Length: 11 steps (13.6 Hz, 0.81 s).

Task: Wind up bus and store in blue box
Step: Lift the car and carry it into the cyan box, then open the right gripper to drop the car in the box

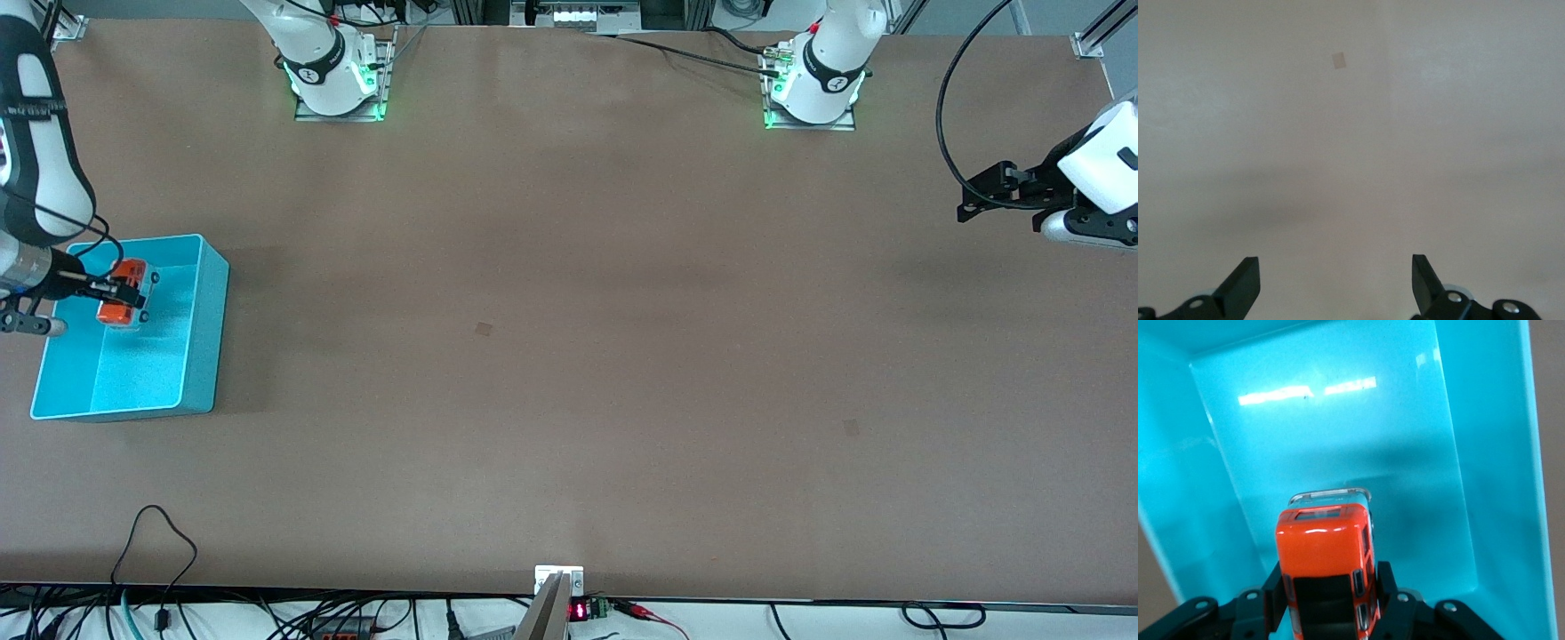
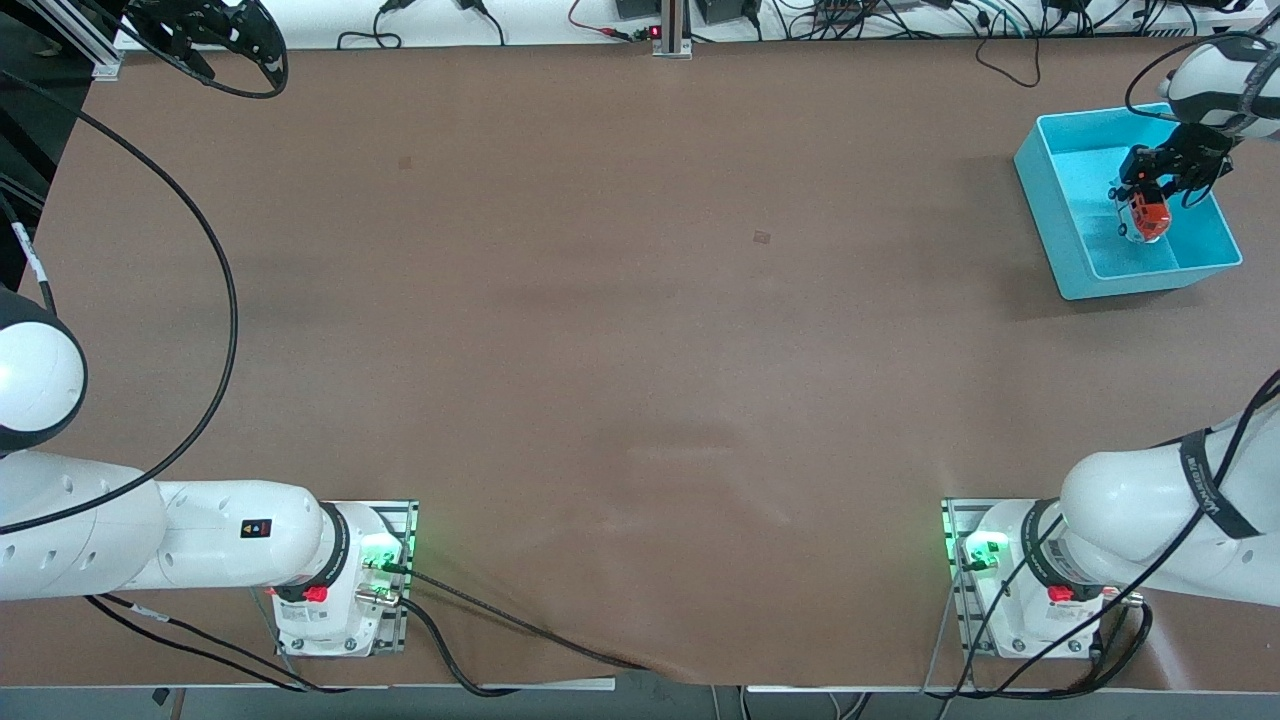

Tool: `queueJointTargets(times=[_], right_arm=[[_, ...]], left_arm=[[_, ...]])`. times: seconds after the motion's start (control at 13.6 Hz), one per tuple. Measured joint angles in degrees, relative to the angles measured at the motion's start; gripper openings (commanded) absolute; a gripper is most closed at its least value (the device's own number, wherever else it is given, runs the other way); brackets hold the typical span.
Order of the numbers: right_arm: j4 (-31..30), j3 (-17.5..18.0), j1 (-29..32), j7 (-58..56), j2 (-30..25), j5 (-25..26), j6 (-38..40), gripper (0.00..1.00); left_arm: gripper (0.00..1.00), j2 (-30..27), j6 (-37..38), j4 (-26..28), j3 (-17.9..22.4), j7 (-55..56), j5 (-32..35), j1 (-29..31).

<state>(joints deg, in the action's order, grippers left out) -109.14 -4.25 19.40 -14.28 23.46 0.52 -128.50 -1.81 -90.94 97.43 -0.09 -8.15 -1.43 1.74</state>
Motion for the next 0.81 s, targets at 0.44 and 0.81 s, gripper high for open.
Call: queueJointTargets(times=[0.44,0.81], right_arm=[[5.1,0.3,0.3,-0.7,8.1,0.0,-1.8,0.00],[4.9,0.3,1.1,-3.8,10.2,0.0,-3.8,0.06]], left_arm=[[1.00,0.0,0.0,-0.1,-0.1,0.0,0.0,0.0],[1.00,0.0,0.0,-0.1,-0.1,0.0,0.0,0.1]])
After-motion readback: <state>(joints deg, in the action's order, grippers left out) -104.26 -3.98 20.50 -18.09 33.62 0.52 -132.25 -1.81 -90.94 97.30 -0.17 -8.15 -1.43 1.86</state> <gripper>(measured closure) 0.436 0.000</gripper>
